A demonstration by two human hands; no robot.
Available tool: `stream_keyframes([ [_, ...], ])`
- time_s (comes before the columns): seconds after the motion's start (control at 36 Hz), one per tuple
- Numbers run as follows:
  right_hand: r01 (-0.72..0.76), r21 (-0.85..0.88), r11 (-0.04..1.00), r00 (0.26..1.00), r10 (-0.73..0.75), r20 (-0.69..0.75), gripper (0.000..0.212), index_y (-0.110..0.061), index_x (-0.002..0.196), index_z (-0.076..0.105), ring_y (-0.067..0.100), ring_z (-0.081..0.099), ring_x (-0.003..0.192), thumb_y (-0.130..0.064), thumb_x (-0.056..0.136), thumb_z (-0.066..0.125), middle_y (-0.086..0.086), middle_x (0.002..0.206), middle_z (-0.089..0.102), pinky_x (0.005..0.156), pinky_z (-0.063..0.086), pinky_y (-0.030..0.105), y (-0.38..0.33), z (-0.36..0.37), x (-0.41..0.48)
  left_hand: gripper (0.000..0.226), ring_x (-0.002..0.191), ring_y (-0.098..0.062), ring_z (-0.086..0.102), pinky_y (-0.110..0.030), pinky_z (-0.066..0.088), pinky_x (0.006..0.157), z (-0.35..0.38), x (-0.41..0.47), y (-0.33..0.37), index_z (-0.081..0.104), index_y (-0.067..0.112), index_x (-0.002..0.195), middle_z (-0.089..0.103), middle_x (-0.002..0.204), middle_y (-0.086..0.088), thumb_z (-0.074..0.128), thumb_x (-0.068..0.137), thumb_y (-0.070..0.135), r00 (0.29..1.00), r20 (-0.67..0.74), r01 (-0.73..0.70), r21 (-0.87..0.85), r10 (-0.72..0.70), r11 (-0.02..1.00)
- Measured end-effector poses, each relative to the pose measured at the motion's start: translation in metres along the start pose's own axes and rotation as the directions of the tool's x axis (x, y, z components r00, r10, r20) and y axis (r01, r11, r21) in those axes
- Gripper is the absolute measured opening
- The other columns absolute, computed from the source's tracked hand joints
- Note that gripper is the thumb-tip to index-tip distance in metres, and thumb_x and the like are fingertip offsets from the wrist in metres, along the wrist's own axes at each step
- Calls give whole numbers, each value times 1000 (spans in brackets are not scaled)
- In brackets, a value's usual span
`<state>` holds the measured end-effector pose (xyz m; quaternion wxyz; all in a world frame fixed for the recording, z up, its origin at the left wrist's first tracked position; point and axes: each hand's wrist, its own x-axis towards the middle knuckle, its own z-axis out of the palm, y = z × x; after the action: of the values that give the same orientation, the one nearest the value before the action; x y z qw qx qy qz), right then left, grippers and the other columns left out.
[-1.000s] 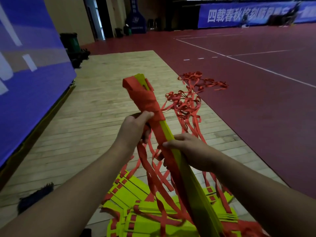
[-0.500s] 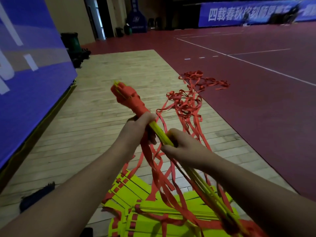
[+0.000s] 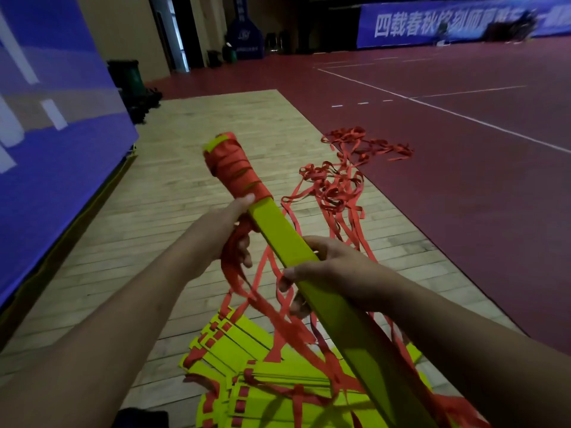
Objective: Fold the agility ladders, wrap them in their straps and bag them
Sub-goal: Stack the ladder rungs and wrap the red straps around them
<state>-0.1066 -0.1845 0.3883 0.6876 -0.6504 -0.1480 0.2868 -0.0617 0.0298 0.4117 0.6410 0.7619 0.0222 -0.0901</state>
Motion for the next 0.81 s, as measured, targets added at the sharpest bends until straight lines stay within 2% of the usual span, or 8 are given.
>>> stream_keyframes([
  [0.08, -44, -255, 966, 987, 3, -158, 35, -8, 125, 51, 31, 70, 66, -3, 94, 66, 28, 101, 68, 62, 61, 42, 2, 2, 1, 40, 50, -31, 62, -30, 52, 52, 10, -2, -8, 60, 7, 92, 53, 53, -6, 57, 94, 47, 998, 41, 49, -26, -48, 998],
  [0.17, -44, -614, 788, 975, -99, -197, 35, -15, 126, 48, 23, 72, 72, -7, 96, 63, 14, 101, 64, 62, 62, 31, 4, 9, 3, 40, 52, -31, 62, -28, 50, 47, 22, -1, -15, 60, 5, 93, 53, 55, -5, 65, 90, 44, 999, 16, 32, -97, -30, 995],
  [0.25, -42, -715, 698, 974, -132, -186, 25, -15, 116, 45, 22, 71, 80, -17, 98, 62, 11, 101, 62, 68, 62, 31, 3, 11, 4, 40, 51, -28, 60, -27, 48, 48, 23, 2, -16, 62, 5, 83, 53, 53, -5, 67, 89, 44, 994, -104, -44, -112, 32, 993],
  [0.36, -77, -452, 889, 970, -37, -239, 38, -16, 115, 49, 18, 70, 82, -50, 100, 50, 9, 97, 73, 73, 58, 30, -6, 12, 0, 39, 50, -25, 56, -32, 45, 57, 16, 4, -10, 59, 10, 72, 48, 55, -6, 59, 92, 43, 985, -143, -123, -207, 94, 971],
  [0.44, -128, -251, 959, 971, 71, -227, 49, -16, 123, 56, 22, 70, 86, -58, 99, 44, 9, 95, 72, 79, 57, 33, -8, 5, 2, 39, 53, -22, 57, -31, 46, 57, 11, 0, -7, 61, 5, 85, 52, 65, -11, 55, 90, 43, 987, -44, -163, -268, 157, 950],
  [0.58, -91, -221, 971, 994, 74, -83, 43, -5, 119, 64, 6, 67, 70, -42, 99, 55, -6, 77, 68, 66, 52, 18, -11, 1, -4, 38, 62, -23, 59, -30, 46, 55, 9, -6, -3, 71, 4, 92, 61, 71, -12, 52, 79, 34, 974, 82, -173, -343, 213, 923],
  [0.72, -12, 19, 1000, 998, 14, -59, 32, -1, 121, 54, 40, 71, 87, -15, 95, 67, 20, 96, 68, 81, 61, 50, -11, -3, -2, 36, 57, -28, 64, -28, 49, 54, 7, -5, -1, 61, 5, 93, 64, 68, -15, 39, 101, 32, 984, 159, -61, -144, 84, 988],
  [0.81, -29, 95, 995, 997, 35, -63, 21, -4, 116, 51, 34, 68, 71, -8, 98, 61, 25, 97, 65, 65, 62, 42, -10, -1, -4, 40, 53, -32, 63, -30, 50, 57, 9, -6, -6, 60, 10, 89, 58, 57, -12, 41, 102, 43, 983, 185, 14, -3, -13, 1000],
])
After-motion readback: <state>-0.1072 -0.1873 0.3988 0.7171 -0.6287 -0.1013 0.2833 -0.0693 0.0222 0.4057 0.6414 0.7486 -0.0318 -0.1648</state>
